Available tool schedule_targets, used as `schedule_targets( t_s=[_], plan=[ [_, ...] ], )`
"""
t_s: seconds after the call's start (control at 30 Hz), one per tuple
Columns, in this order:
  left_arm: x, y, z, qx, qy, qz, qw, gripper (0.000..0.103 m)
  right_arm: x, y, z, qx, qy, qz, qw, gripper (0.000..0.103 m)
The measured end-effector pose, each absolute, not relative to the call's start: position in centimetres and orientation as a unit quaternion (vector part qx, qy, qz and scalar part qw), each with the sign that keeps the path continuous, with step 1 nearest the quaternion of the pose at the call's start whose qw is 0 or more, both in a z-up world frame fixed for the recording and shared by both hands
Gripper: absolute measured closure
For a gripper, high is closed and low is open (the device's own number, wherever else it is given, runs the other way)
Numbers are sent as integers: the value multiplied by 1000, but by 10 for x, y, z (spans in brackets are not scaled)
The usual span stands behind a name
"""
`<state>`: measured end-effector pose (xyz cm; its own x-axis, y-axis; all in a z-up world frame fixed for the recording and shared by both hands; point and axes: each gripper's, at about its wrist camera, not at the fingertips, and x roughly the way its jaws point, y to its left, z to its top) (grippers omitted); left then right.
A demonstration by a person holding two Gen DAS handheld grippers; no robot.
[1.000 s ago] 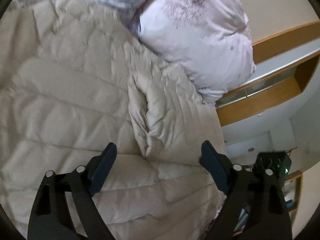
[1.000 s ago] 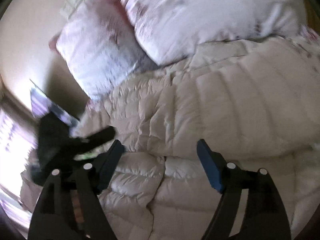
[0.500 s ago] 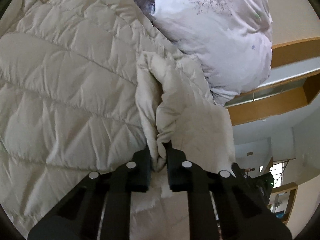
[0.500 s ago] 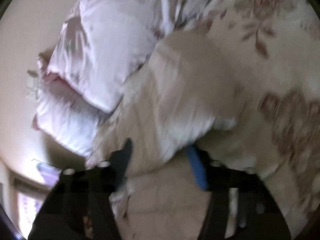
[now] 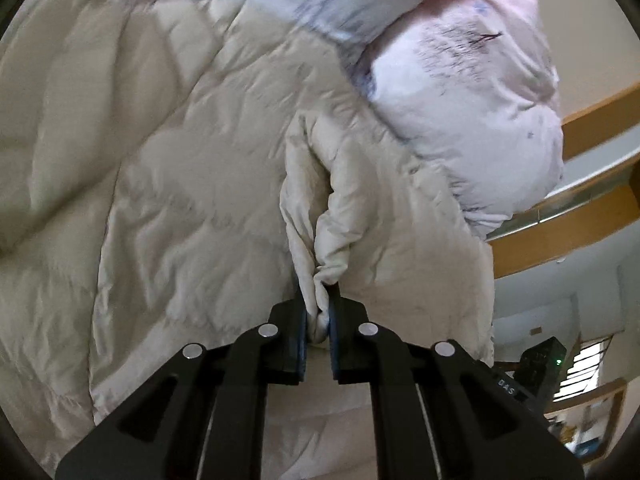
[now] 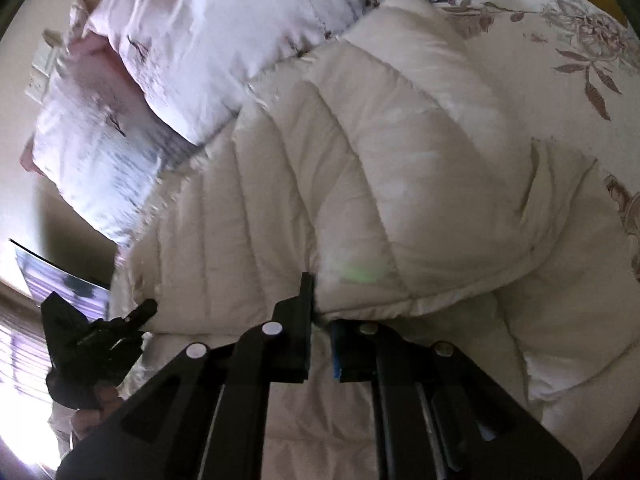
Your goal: Fold large clothes
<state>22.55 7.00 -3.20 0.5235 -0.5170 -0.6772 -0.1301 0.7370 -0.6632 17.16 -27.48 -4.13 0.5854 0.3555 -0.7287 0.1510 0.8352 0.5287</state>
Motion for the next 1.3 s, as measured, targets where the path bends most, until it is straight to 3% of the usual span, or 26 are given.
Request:
schedule_targets(
  t_s=[0.07,0.13,0.17,0.2,0.27,0.3,0.57,0.87,0.93,1.0,1.1,1.3],
  plan=[
    [221,68,-31,-337,475,-124,803,94,169,-267,-30,231,454,37,860,86],
    [213,66,-24,-322,475,-124,809,88,165,-258,-23,189,472,27,861,70],
    [210,66,-20,-316,475,-126,812,78,163,-254,-20,178,483,35,857,54],
    [206,68,-17,-312,472,-127,815,71,159,-247,-14,168,489,51,854,52],
    [194,79,-8,-312,457,-123,824,47,153,-232,-1,143,486,77,859,52],
    [187,87,-3,-312,446,-121,830,45,151,-223,7,132,477,92,864,53],
    [114,177,16,-330,359,-39,872,44,192,-113,35,10,394,150,907,65],
    [30,303,-10,-429,303,125,842,44,238,-23,-23,-126,456,142,869,64],
    [20,321,-15,-453,292,148,829,44,237,-32,-13,-89,468,155,866,57],
    [13,339,-21,-480,280,166,815,44,231,-50,3,-30,468,176,866,38],
    [10,355,-29,-518,260,170,797,44,215,-68,24,-2,448,181,875,31],
    [13,381,-38,-578,220,172,767,49,198,-89,27,26,463,199,864,30]
  ],
)
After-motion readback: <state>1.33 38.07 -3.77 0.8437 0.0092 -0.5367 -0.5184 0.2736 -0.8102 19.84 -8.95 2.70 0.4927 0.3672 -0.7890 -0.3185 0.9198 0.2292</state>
